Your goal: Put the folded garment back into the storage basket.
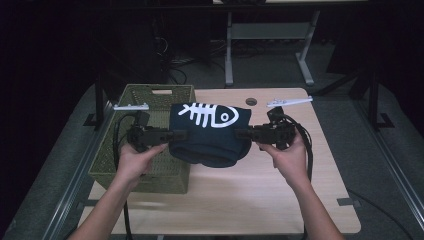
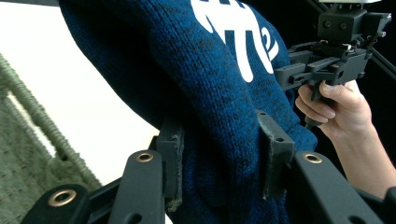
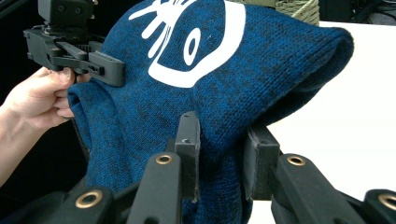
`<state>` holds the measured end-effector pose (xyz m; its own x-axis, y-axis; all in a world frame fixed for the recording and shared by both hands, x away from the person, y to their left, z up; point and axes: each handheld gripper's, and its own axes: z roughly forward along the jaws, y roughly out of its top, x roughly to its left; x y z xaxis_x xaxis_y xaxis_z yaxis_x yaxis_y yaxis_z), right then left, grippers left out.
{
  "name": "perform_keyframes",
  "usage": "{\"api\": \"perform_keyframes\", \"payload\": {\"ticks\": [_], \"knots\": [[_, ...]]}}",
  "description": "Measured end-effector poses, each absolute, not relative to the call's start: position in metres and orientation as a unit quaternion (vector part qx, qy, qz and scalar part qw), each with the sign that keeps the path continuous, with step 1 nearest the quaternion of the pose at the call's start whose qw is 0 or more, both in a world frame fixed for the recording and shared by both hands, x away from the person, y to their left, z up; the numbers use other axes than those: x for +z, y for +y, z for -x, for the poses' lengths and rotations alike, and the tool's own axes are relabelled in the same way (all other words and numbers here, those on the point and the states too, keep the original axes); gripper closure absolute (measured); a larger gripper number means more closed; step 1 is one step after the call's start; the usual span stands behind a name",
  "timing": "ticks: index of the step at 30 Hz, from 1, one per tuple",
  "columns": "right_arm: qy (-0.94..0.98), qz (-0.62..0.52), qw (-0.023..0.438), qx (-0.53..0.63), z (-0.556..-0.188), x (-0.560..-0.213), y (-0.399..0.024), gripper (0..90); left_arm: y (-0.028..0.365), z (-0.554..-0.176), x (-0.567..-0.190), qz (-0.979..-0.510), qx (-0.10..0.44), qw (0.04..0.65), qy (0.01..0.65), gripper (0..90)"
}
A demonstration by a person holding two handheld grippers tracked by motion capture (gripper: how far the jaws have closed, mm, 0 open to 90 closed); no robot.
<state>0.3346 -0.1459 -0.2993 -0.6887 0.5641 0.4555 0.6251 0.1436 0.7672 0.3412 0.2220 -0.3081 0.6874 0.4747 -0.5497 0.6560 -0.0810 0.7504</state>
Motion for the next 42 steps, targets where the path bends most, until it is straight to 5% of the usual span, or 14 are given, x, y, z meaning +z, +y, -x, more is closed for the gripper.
{"api": "perform_keyframes", "payload": {"ticks": [42], "knots": [[-0.767,0.368,0.057,-0.522,-0.362,-0.301,-0.062,70.9,0.303,-0.340,-0.313,-0.700,-0.057,0.553,0.448,59.5]]}}
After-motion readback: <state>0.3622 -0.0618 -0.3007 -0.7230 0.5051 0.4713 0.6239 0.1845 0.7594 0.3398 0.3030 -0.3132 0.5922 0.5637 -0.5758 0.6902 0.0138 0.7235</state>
